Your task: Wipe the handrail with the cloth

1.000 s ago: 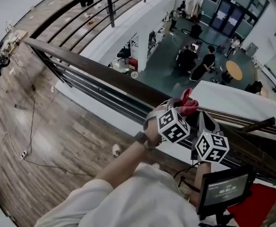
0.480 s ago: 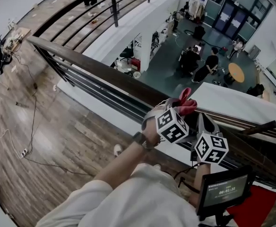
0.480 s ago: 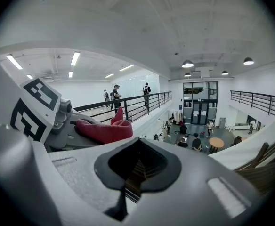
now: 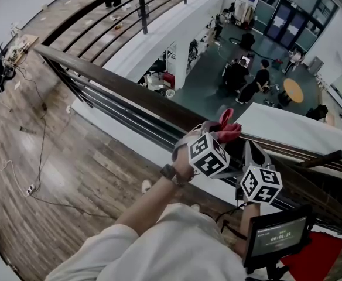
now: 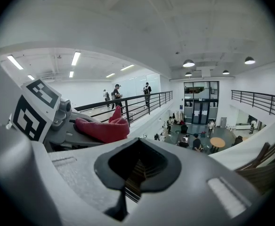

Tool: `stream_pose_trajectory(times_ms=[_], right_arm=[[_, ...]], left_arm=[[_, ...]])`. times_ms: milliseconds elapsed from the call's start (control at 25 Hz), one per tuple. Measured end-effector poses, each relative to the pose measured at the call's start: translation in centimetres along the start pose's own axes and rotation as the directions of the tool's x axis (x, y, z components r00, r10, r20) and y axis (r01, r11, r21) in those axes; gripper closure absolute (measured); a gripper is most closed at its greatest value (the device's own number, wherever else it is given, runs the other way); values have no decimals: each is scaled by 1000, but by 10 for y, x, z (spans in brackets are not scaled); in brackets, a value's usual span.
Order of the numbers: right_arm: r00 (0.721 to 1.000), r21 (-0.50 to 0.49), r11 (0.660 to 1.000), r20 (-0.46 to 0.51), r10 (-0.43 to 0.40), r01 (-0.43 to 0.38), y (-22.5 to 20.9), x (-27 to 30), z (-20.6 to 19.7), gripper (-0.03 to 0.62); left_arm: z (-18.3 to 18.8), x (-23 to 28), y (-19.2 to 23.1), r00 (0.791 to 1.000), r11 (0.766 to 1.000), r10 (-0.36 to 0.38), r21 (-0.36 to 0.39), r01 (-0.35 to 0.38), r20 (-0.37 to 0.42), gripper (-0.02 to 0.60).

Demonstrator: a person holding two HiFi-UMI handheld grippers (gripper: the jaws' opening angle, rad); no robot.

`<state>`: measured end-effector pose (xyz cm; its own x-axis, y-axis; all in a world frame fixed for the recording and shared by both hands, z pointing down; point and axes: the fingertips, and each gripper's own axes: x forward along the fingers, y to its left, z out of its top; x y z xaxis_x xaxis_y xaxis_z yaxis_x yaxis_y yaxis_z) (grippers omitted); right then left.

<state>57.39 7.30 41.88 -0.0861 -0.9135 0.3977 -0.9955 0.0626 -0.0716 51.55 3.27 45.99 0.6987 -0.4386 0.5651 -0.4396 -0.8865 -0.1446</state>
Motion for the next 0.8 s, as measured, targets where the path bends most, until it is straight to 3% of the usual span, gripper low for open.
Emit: stream_pose_trajectory(times_ms=[800], right_arm=[[1000,-8,1000,-3,18,-18,12,7,5,591]], left_arm=[[-14,-18,37,1000,999,14,-42,-15,-24,451]])
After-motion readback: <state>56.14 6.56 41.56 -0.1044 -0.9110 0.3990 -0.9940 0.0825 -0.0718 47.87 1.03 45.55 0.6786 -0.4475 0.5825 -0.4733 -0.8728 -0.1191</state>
